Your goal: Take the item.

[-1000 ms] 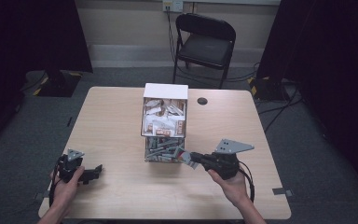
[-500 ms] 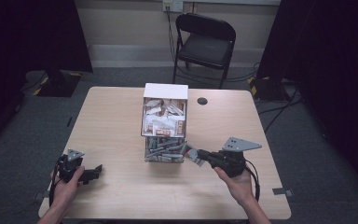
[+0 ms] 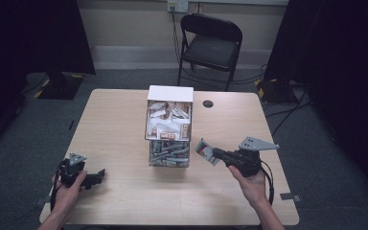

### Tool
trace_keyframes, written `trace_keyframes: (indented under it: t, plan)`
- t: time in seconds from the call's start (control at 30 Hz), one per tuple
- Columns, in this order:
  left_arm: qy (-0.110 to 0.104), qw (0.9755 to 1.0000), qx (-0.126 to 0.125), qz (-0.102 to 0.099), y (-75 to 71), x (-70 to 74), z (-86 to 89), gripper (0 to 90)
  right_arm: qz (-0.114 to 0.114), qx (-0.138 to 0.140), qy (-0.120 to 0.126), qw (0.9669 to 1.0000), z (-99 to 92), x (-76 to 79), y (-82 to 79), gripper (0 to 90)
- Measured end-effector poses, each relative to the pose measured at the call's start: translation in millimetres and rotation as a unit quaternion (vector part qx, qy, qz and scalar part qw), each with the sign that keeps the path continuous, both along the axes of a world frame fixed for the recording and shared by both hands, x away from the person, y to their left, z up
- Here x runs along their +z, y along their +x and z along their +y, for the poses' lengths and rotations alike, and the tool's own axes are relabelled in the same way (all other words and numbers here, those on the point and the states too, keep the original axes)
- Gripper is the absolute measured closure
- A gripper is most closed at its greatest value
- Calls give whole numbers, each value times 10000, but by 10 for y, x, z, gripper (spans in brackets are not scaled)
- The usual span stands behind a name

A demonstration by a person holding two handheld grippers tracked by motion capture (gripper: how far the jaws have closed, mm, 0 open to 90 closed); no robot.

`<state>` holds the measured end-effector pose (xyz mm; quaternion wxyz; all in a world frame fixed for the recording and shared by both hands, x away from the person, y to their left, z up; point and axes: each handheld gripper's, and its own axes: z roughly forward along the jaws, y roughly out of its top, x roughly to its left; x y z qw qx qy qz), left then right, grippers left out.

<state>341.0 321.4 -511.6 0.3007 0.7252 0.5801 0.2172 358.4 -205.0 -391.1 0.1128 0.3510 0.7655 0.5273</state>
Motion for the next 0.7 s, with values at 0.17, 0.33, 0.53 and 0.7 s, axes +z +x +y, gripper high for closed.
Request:
trace_keyframes:
  t: [0.17,0.33,0.53,0.7]
  plan:
    - [0,10000,2,-1,0,0,0,0,87,-167,103,9998,-90,-31,68,896]
    - [0,10000,1,0,0,0,0,0,214,-310,2,9993,-129,-102,184,895]
    - [0,10000,0,0,0,0,0,0,397,-348,-162,9985,-117,-243,302,896]
    - [0,10000,1,0,0,0,0,0,547,-376,-318,9973,-94,-360,411,895]
